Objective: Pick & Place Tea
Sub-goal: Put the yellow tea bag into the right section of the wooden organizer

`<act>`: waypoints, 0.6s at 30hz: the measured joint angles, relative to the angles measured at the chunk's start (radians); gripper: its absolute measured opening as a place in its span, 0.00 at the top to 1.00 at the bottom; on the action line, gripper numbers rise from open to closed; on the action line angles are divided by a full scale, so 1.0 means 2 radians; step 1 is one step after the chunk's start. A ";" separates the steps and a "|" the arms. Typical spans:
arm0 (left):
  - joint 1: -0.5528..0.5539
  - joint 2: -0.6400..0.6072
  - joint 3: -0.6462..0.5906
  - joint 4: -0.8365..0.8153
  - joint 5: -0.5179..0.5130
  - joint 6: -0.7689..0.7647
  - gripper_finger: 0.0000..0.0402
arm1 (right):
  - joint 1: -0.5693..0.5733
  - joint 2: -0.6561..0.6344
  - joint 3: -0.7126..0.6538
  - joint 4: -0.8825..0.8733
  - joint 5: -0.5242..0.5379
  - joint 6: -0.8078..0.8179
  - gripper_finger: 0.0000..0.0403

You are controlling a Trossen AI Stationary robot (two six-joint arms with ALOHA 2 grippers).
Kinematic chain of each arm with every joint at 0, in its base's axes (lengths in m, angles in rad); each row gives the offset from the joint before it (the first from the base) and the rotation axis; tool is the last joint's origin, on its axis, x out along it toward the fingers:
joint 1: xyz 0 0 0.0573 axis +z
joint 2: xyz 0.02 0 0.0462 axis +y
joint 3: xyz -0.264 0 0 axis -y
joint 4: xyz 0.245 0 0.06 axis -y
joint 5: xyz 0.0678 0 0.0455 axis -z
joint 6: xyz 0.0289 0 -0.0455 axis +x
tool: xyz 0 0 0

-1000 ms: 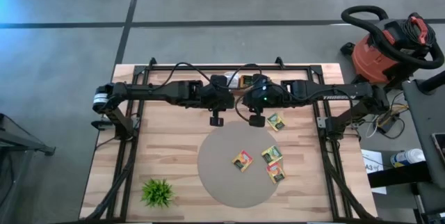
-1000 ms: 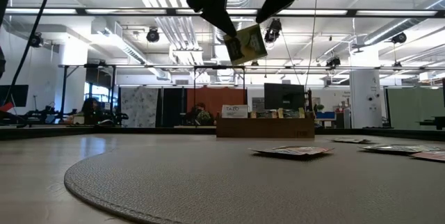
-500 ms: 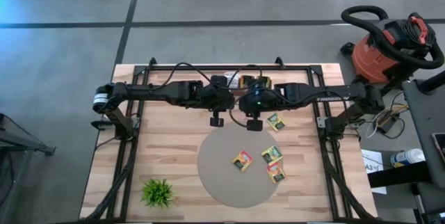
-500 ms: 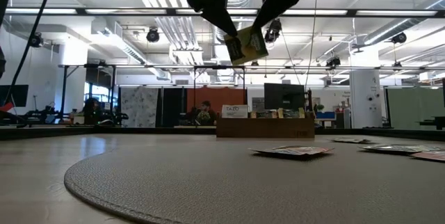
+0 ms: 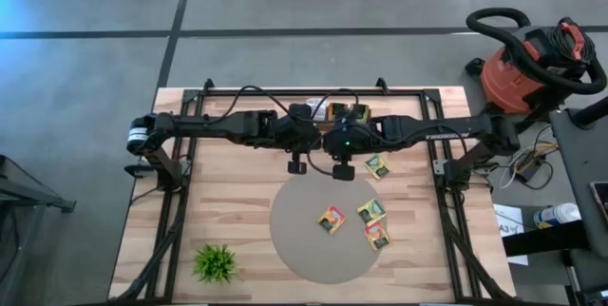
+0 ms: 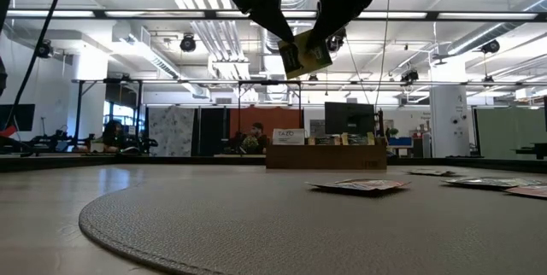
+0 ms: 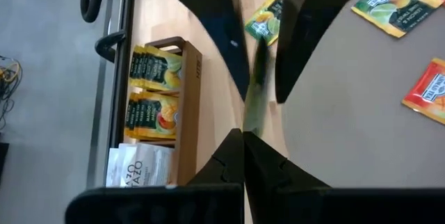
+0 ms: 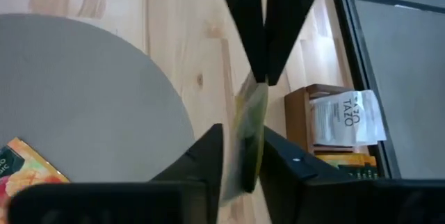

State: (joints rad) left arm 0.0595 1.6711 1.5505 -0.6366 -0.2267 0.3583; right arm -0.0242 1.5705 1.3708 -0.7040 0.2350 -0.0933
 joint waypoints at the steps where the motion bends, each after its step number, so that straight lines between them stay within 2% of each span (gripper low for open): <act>1: 0.000 0.000 0.000 0.000 0.001 -0.003 1.00 | 0.000 0.002 0.000 0.001 0.000 0.000 0.85; 5: -0.001 0.000 0.000 -0.001 0.007 -0.027 1.00 | 0.000 0.006 0.000 0.000 0.000 -0.002 0.96; 8: -0.002 -0.004 0.000 -0.001 0.008 -0.049 1.00 | 0.000 0.004 0.000 0.000 0.000 0.001 0.96; 12: -0.003 -0.022 0.000 -0.001 -0.016 -0.091 1.00 | 0.000 -0.005 0.001 -0.005 0.000 0.004 0.97; 18: -0.003 -0.085 -0.002 -0.006 -0.050 -0.181 1.00 | -0.014 -0.020 -0.006 -0.009 0.006 0.026 0.97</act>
State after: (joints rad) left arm 0.0545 1.5007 1.5457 -0.6493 -0.3269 -0.0027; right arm -0.0513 1.5303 1.3584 -0.7212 0.2473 -0.0405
